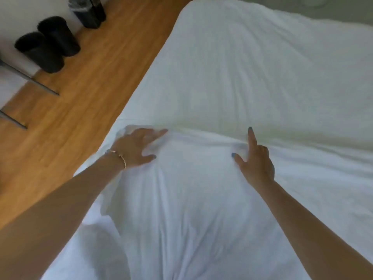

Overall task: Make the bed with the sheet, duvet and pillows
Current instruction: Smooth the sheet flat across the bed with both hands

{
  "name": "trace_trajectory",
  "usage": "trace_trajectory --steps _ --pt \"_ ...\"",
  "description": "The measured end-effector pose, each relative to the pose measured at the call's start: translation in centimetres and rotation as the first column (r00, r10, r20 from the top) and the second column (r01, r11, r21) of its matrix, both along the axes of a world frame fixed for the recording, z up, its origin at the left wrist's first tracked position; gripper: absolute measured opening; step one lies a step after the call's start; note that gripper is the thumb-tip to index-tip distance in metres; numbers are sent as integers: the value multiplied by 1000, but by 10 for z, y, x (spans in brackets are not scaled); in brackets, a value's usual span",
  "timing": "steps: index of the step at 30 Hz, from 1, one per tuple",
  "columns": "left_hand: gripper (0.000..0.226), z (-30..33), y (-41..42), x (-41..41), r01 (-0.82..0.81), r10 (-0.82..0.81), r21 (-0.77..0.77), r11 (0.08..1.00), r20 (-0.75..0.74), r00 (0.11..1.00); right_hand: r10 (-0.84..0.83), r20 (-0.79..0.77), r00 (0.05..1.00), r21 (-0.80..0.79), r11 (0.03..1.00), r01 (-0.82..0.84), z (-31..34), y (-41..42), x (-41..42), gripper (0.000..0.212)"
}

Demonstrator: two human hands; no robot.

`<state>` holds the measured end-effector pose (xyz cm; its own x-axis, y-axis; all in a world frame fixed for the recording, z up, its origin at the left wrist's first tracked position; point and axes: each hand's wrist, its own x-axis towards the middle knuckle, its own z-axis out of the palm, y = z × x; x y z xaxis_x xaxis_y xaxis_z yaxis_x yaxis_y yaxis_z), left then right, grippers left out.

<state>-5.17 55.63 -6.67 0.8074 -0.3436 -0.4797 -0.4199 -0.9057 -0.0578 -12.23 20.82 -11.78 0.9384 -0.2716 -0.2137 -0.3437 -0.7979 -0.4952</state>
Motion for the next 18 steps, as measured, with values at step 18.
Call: trace_trajectory --steps 18 --pt "98 -82 30 -141 -641 632 -52 766 -124 765 120 -455 882 -204 950 -235 -42 47 -27 98"
